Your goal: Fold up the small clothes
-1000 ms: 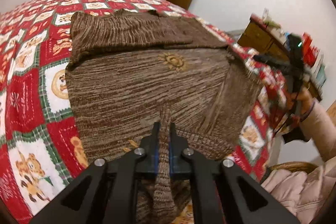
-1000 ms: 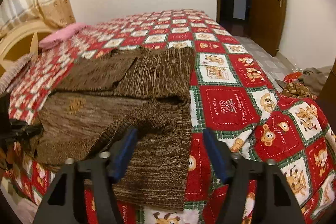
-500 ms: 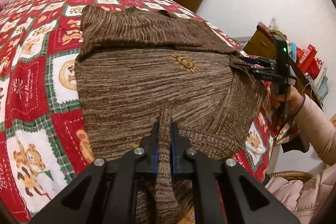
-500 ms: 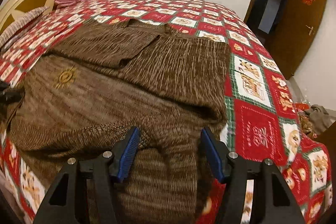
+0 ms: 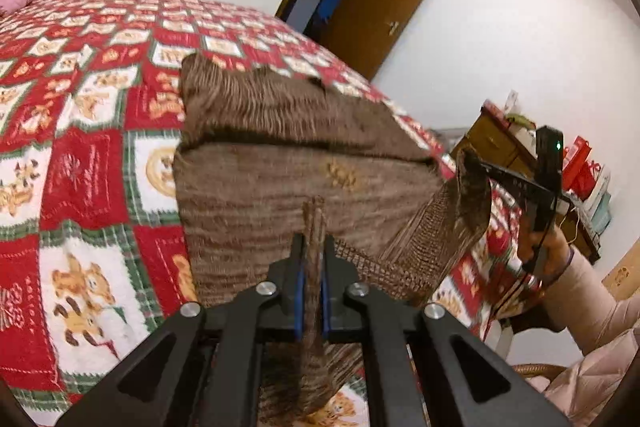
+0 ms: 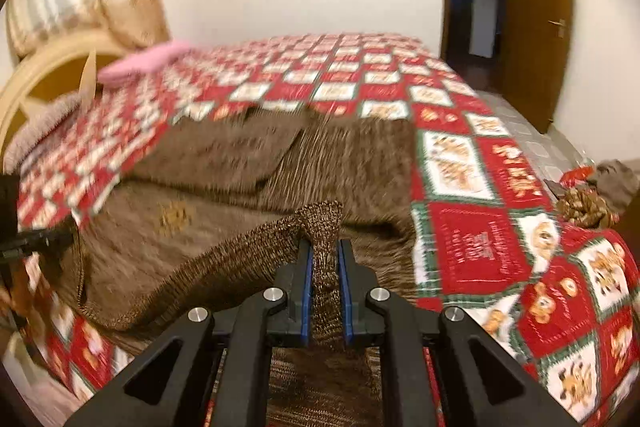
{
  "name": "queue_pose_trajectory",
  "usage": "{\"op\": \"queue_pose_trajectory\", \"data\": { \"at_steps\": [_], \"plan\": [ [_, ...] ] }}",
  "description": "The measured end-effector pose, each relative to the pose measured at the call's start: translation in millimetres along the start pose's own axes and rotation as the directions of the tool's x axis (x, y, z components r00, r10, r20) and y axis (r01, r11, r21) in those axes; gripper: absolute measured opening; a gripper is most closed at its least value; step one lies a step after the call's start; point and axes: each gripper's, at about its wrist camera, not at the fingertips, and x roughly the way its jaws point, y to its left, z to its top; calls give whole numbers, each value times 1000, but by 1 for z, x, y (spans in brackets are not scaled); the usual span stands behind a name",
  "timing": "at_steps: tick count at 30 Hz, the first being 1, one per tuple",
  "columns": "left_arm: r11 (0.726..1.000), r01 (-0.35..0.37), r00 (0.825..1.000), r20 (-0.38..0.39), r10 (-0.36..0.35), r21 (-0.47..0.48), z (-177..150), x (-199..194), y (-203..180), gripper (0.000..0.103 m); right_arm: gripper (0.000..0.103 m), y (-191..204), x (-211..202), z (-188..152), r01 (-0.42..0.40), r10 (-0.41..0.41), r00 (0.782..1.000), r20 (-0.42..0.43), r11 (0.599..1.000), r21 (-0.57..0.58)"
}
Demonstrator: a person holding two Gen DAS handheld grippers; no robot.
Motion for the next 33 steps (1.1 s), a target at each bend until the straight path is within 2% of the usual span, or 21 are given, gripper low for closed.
{"op": "queue_pose_trajectory", "data": {
  "at_steps": [4, 10, 17, 24, 33],
  "plan": [
    [1000, -18, 1000, 15, 18, -10, 4, 1, -2, 6, 11, -1, 0, 3, 34, -34, 999, 1, 999, -1],
    [996, -33, 997, 64, 38, -86, 11, -8, 5, 6, 11, -2, -8, 8, 61, -62, 997, 41, 998, 33],
    [993, -82, 992, 87, 90, -90, 35, -5, 6, 5, 11, 11, -17, 24, 135, -133, 986, 106, 991, -15],
    [984, -100, 988, 103, 116, -148, 54, 1, 16, 5, 11, 11, -15, 37, 150, -148, 981, 124, 989, -7],
    [971, -139, 978, 127, 165, -194, 93, 17, 36, 5, 11, 4, 8, 66, 179, -176, 976, 129, 984, -11]
  ]
}}
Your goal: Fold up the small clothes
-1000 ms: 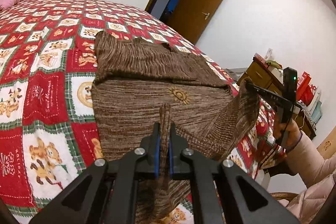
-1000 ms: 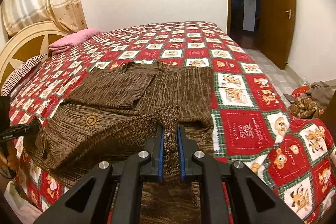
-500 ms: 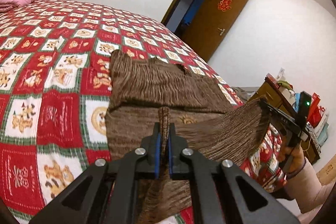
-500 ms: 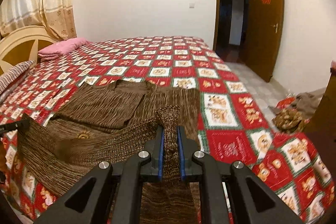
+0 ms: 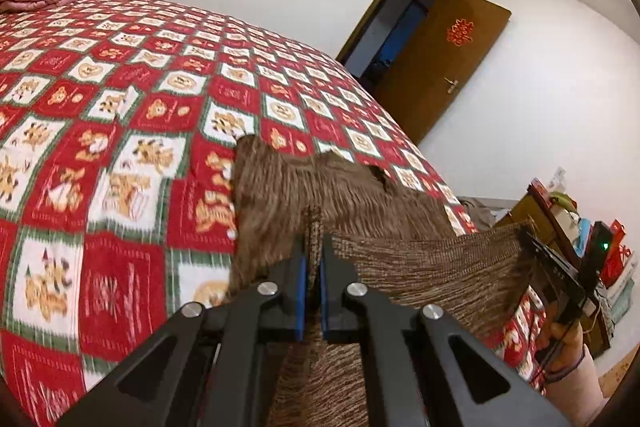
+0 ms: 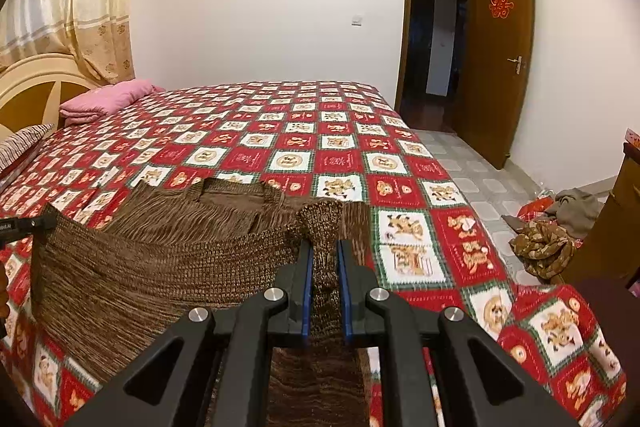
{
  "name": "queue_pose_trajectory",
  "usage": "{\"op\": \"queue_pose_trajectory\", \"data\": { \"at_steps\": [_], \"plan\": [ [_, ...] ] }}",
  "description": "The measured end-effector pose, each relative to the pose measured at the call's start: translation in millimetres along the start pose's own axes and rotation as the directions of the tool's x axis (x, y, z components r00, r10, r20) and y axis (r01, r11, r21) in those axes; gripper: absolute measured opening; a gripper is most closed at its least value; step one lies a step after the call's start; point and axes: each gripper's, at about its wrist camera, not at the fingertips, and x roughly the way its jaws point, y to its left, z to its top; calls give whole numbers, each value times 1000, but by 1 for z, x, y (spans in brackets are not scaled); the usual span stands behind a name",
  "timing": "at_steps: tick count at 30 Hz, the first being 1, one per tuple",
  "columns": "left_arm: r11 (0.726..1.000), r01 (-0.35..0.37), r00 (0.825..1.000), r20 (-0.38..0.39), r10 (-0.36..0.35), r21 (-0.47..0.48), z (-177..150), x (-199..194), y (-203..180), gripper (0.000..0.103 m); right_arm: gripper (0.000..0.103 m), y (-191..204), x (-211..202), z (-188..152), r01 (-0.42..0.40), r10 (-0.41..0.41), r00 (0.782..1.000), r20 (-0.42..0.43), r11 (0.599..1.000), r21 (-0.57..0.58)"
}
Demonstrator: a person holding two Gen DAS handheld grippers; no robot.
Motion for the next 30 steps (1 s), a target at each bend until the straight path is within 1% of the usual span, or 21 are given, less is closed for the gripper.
{"op": "queue_pose_trajectory", "data": {
  "at_steps": [4, 8, 10, 15, 16, 19, 21, 23, 25, 26, 28, 29, 30],
  "plan": [
    [1000, -23, 1000, 12, 23, -17, 24, 17, 7, 5, 11, -1, 26, 15, 11, -11, 1000, -12, 1000, -13],
    [998, -41, 999, 13, 42, -42, 51, 39, 15, 5, 10, -8, 58, 33, 20, -20, 999, -28, 1000, 6],
    [997, -35, 999, 10, 36, -63, 62, 51, 20, 5, 10, -10, 75, 44, 41, -41, 999, -26, 999, 1],
    [996, -66, 997, 23, 68, -66, 91, 90, 29, 5, 10, -14, 126, 64, 80, -80, 996, -29, 997, -14],
    [995, -74, 997, 25, 76, -72, 95, 100, 32, 5, 10, -14, 143, 64, 99, -100, 994, -35, 995, -27],
    [988, -111, 994, 5, 113, -103, 98, 128, 46, 5, 10, -17, 177, 57, 107, -108, 991, -81, 994, -15],
    [981, -169, 986, -27, 167, -99, 93, 148, 54, 5, 10, -15, 201, 43, 145, -149, 981, -127, 989, -38],
    [969, -239, 970, -67, 234, -70, 84, 166, 59, 5, 10, -14, 216, 30, 171, -179, 969, -172, 983, -60],
    [964, -249, 964, -116, 238, -95, 80, 175, 66, 6, 11, -11, 222, 27, 184, -197, 960, -200, 980, -82],
    [962, -250, 965, -110, 239, -106, 81, 173, 67, 8, 13, -9, 223, 27, 184, -200, 959, -201, 978, -96],
    [953, -284, 955, -115, 273, -103, 82, 171, 66, 24, 17, -8, 227, 26, 183, -205, 953, -222, 976, -115],
    [950, -299, 950, -120, 287, -95, 83, 168, 65, 27, 19, -9, 228, 26, 183, -204, 951, -231, 977, -110],
    [947, -309, 947, -123, 298, -86, 84, 166, 63, 32, 20, -12, 225, 27, 174, -190, 955, -228, 981, -91]
  ]
}}
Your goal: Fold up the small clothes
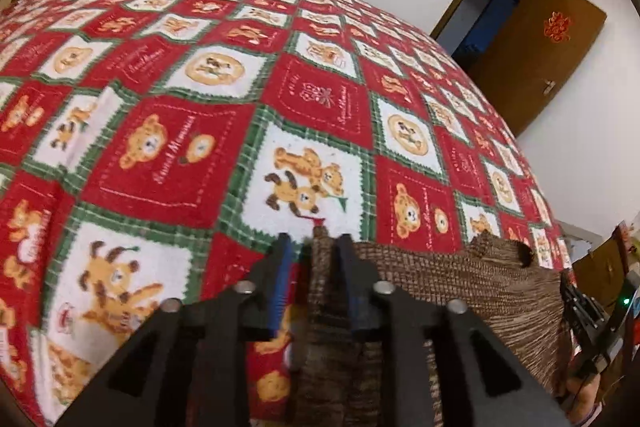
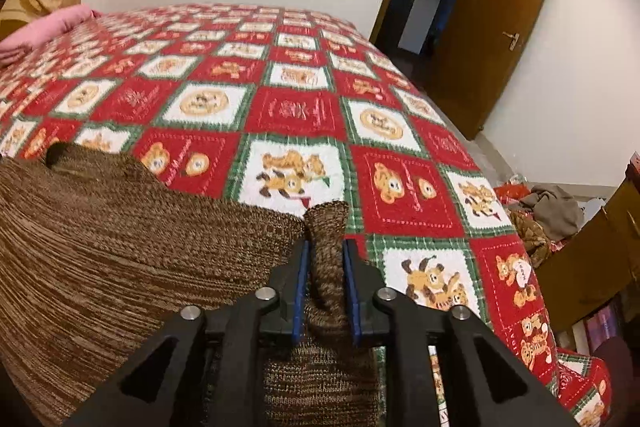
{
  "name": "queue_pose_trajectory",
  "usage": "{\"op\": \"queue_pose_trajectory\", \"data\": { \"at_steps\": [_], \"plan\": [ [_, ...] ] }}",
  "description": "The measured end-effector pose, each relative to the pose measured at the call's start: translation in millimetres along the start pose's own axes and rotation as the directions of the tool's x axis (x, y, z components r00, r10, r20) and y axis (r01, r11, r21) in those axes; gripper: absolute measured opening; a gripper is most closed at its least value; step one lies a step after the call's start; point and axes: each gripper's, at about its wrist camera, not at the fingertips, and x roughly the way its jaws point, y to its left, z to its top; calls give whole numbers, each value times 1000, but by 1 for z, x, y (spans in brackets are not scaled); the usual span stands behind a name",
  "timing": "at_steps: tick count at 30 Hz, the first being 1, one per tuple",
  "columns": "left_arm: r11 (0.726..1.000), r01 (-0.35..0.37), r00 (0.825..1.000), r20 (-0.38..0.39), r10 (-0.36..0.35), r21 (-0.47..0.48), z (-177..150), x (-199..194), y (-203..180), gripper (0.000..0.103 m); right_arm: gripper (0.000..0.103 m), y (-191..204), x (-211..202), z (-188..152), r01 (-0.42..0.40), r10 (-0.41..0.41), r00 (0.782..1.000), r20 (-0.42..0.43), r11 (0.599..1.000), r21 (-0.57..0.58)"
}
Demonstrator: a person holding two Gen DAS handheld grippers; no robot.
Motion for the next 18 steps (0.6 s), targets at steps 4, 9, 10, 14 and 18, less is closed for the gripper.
{"op": "queue_pose_trajectory", "data": {
  "at_steps": [4, 9, 10, 14, 18],
  "plan": [
    [999, -23, 999, 39, 21, 49, -8, -40, -3, 63, 22, -46, -55, -7, -52, 14, 987, 158, 970, 237],
    [992, -5, 997, 78, -5, 125, -40, -82, -15, 72, 51, -62, -122, -39, -88, 14, 973, 230, 945, 314],
    [992, 8, 997, 70, -17, 129, -43, -82, -20, 72, 51, -50, -126, -46, -132, 79, 976, 204, 956, 261],
    [983, 74, 997, 12, -77, 170, -90, -91, -49, 72, 51, -20, -128, -72, -228, 203, 971, 127, 948, 224],
    [972, 46, 999, -12, -45, 229, -132, -93, -71, 72, 48, 1, -125, -103, -250, 244, 968, 55, 944, 213]
  ]
}}
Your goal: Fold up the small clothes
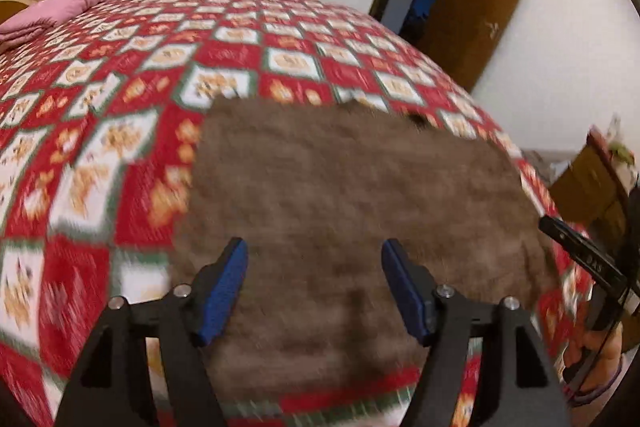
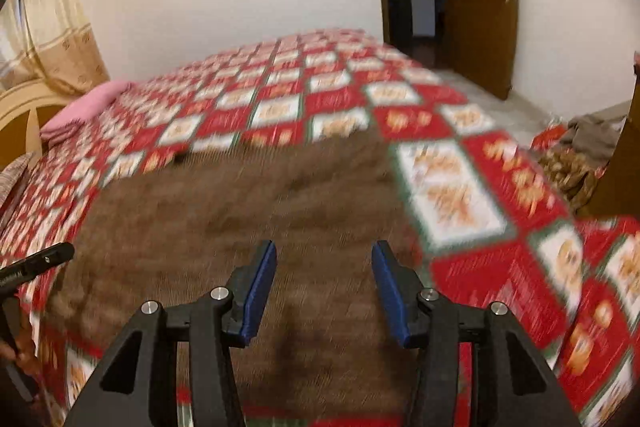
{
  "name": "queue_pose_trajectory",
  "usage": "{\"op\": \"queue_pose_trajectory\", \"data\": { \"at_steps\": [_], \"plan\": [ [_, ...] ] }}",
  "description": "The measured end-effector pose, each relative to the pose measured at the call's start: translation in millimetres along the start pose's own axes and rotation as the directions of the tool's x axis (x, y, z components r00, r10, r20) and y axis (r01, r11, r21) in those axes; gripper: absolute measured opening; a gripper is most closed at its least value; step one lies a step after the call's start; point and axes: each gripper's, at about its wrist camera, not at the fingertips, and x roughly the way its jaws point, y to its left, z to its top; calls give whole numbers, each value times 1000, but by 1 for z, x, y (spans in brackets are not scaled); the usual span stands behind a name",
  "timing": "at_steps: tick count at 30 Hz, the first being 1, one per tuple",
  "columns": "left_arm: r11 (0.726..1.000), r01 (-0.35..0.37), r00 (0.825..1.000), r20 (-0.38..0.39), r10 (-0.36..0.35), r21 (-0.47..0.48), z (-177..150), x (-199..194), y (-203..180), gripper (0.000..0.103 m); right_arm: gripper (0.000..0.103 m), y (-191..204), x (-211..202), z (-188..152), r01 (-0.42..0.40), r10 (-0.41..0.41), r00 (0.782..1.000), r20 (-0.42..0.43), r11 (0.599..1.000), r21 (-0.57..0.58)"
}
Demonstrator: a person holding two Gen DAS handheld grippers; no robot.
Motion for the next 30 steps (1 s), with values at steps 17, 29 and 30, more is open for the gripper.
{"op": "queue_pose_trajectory", "data": {
  "at_steps": [17, 29, 30],
  "plan": [
    [955, -289, 957, 60, 285, 62, -44, 6, -18, 96, 42, 8, 0, -56, 82, -80, 997, 19, 992, -100],
    [953, -295, 955, 66, 291, 70, -49, 5, -20, 99, 42, 14, -31, -72, 115, -120, 992, -32, 986, -124],
    [953, -295, 954, 65, 291, 68, -49, 6, -20, 100, 42, 19, -35, -69, 88, -92, 995, -27, 988, -126]
  ]
}}
